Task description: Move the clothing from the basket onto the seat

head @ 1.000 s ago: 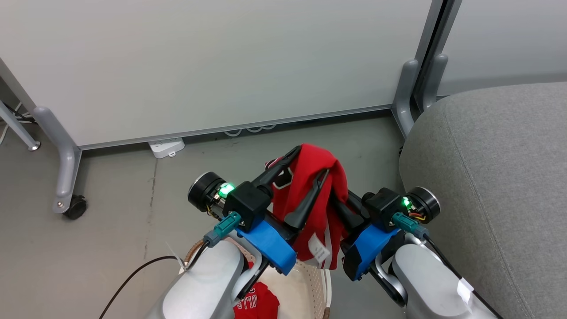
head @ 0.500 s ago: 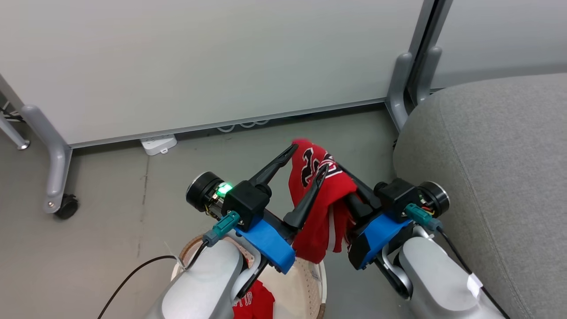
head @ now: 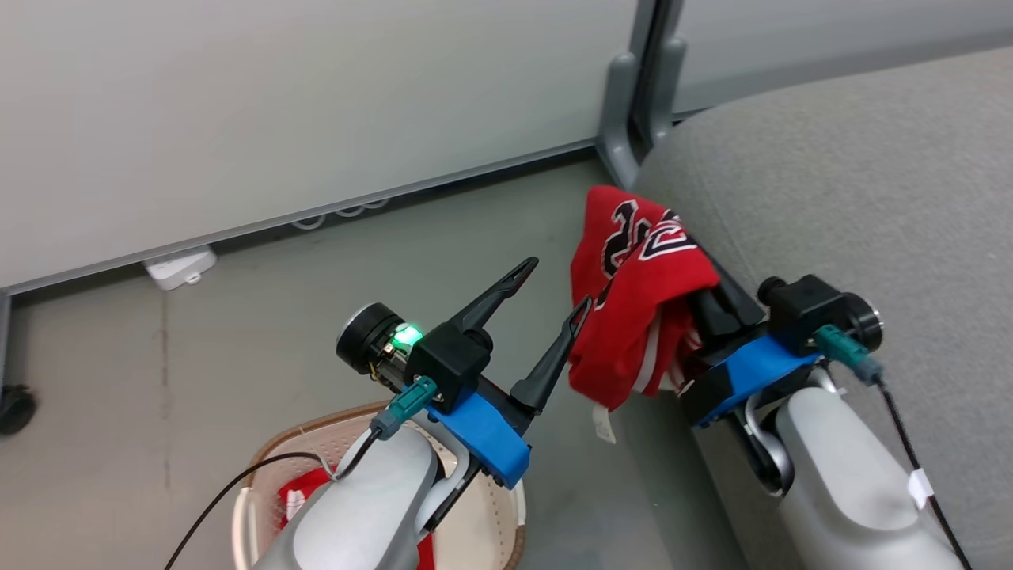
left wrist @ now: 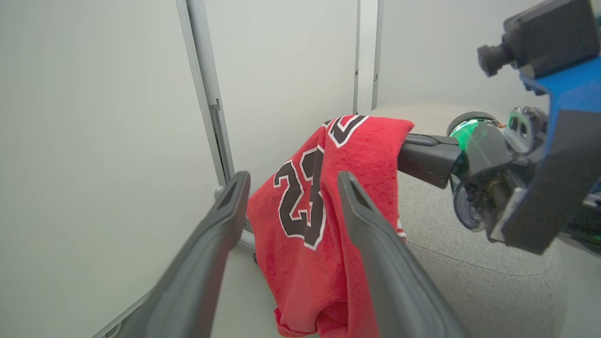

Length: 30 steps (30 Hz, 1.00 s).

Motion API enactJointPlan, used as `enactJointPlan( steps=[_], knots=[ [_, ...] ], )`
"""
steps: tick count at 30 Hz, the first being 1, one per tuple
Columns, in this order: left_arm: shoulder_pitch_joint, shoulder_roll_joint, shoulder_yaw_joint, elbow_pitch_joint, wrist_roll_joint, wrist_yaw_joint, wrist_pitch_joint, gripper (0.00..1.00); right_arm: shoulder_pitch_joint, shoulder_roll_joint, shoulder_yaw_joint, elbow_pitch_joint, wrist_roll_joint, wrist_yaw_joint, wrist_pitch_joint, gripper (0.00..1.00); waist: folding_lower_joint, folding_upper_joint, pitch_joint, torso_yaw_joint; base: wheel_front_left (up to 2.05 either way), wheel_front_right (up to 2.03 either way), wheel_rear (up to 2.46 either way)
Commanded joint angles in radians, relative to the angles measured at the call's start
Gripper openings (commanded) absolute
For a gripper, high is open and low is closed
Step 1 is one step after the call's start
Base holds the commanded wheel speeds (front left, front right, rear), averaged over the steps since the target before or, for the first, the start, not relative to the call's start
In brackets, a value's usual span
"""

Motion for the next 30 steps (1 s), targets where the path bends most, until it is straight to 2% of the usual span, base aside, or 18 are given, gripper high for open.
enactJointPlan(
  steps=[1,17,24,30],
  knots=[
    [-0.010,0.004,-0.004,0.003,0.009,-0.003,-0.003,1.00,0.008,-0.003,-0.014,-0.011,-0.001,-0.001,0.000,0.00,0.0000,-0.0001,0.018,-0.041,0.00,0.00,0.00],
    [-0.044,0.008,-0.041,0.026,0.015,-0.009,-0.003,1.00,0.092,-0.010,-0.247,-0.118,-0.022,-0.001,0.000,0.00,0.0000,-0.0001,0.087,-0.260,0.00,0.00,0.00],
    [-0.049,0.007,-0.073,0.041,0.008,-0.011,-0.003,1.00,0.143,0.010,-0.329,-0.142,-0.027,-0.001,0.000,0.00,0.0000,-0.0001,0.103,-0.315,0.00,0.00,0.00],
    [-0.056,0.008,-0.092,0.055,-0.001,-0.011,-0.003,1.00,0.160,0.021,-0.335,-0.149,-0.029,-0.001,0.000,0.00,0.0000,-0.0001,0.115,-0.341,0.00,0.00,0.00]
  ],
)
